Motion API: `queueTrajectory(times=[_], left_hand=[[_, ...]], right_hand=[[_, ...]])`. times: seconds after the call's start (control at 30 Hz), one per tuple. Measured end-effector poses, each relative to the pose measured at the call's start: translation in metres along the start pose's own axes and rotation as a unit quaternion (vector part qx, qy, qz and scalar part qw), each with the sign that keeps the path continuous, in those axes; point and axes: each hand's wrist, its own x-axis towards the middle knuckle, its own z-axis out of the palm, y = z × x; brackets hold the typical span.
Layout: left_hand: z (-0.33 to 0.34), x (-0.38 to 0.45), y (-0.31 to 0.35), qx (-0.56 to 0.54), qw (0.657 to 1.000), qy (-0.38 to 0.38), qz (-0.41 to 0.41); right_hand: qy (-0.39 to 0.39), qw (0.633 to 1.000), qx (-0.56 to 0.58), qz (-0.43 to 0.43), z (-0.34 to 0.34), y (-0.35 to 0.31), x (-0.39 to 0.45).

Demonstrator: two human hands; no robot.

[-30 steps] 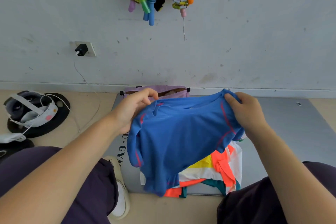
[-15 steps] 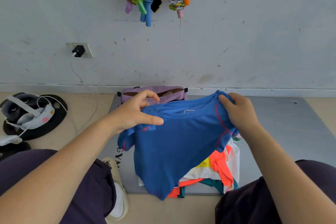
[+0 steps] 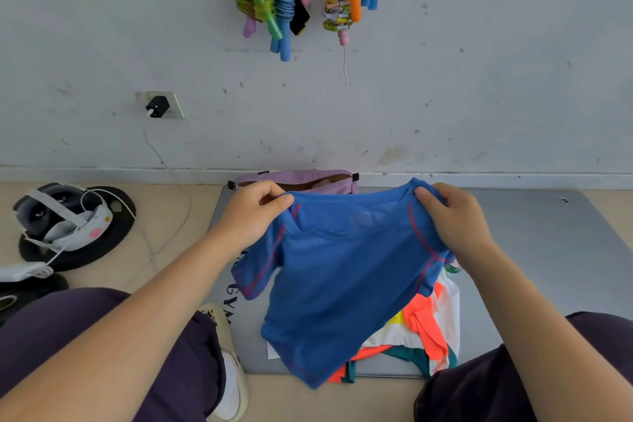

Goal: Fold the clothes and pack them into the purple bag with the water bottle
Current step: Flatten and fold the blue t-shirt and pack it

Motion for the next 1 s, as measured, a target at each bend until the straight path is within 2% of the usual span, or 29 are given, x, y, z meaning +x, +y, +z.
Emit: queueTrajectory(times=[0.13,0.3,0.43,0.57,0.73,1.0], left_hand=[[0.001,-0.004,0.004,-0.012,1.000,-0.020,0.007],[0.000,-0.006,0.007,0.017,0.998,0.024,0.062],[-0.006,-0.005,0.011,0.060,0.998,-0.006,0.018],[-0.011,-0.003,0.018,0.013,0.999,-0.025,-0.027],[-0.009,-0.001,0.008,0.044,0.999,-0.014,-0.008],[-0.014,-0.002,0.011,0.024,0.994,0.086,0.058]], right_hand=[[0.001,1.000,0.020,-0.001,0.000,0.002,0.001],[-0.001,0.998,0.063,0.003,-0.005,0.001,0.004],[0.002,0.996,0.094,0.000,-0.010,0.002,0.003],[-0.010,0.996,0.089,0.002,-0.014,0.007,0.006],[-0.020,0.996,0.083,-0.006,-0.015,0.008,0.006],[0.009,0.996,0.086,-0.017,-0.014,0.004,0.004]])
